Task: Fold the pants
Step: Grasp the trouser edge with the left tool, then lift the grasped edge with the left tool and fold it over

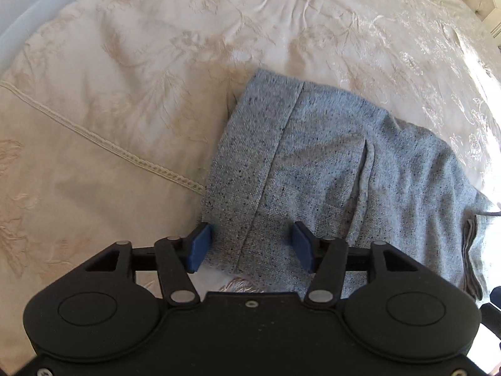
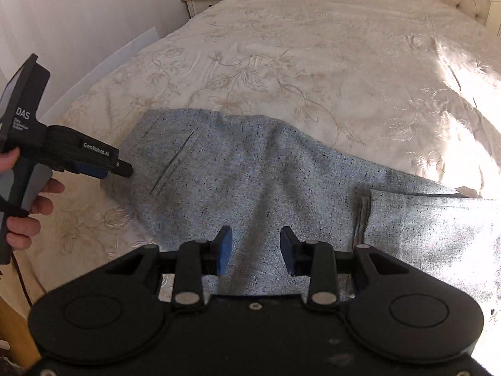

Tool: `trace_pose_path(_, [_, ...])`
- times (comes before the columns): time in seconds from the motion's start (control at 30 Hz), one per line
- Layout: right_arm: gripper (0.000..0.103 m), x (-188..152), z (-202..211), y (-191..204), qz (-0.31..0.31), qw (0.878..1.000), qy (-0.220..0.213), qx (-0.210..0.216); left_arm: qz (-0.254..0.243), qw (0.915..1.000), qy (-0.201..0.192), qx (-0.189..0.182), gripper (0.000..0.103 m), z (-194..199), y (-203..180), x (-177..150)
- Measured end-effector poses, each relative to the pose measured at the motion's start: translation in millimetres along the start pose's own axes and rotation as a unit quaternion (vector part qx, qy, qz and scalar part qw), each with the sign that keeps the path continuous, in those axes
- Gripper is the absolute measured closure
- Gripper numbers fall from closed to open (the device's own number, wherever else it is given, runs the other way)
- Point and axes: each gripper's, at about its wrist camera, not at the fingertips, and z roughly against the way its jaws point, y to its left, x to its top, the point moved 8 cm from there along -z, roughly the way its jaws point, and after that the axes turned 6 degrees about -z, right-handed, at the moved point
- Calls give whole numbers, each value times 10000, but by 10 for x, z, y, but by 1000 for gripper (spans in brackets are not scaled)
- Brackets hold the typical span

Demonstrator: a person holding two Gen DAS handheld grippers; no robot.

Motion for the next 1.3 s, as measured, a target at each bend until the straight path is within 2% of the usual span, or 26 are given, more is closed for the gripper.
trace_pose_path(0.07, [67, 9, -26, -10, -37, 10000, 65, -41, -23, 9999, 25, -125, 24, -101, 34, 10])
trace_pose_path(0.13, [67, 11, -33, -21, -81, 9999, 115, -74, -68, 9996, -11, -264, 19, -159, 38, 34])
trace_pose_path(0.2, [67, 6, -60, 3, -134, 9997, 177, -110, -49, 9994, -75, -347, 10, -197, 25, 46])
trace_pose_path(0.3, [67, 11, -101, 8, -242, 9992, 270, -137, -203, 9996, -127, -151, 3, -260, -30, 62])
trace_pose_path(0.47, [67, 20, -206, 51, -279, 9986, 439, -135, -87, 9994, -340, 52, 0, -305, -61, 88])
trace_pose_path(0.63, [67, 53, -270, 86, -269, 9982, 521, -140, 38, 9988, -471, 97, 0, -314, -43, 88])
trace_pose_path(0.83, [67, 83, -312, 109, -292, 9977, 593, -117, -154, 9991, -355, 162, 0, -374, -74, 131])
trace_pose_path(0.93, [67, 81, -333, 126, -290, 9975, 646, -79, -153, 9992, -359, 22, 7, -358, -74, 151])
trace_pose_path(1.0, [67, 73, -337, 130, -318, 9973, 657, -54, -212, 9987, -445, -164, 39, -258, -117, 164])
trace_pose_path(1.03, [67, 65, -337, 129, -342, 9972, 667, -42, -249, 9985, -474, -149, 44, -198, -133, 167])
trace_pose_path(1.07, [67, 51, -333, 120, -368, 9970, 681, -25, -314, 9981, -532, -81, 55, -110, -148, 167])
trace_pose_path(1.1, [67, 43, -329, 121, -399, 9968, 693, -4, -392, 9974, -599, -25, 61, -23, -180, 173])
trace_pose_path(1.2, [67, 31, -299, 113, -430, 9969, 655, 44, -563, 9952, -786, 134, 69, 193, -298, 174])
trace_pose_path(1.3, [67, 40, -255, 93, -396, 9977, 547, 36, -859, 9903, -1018, 386, 71, 383, -483, 164])
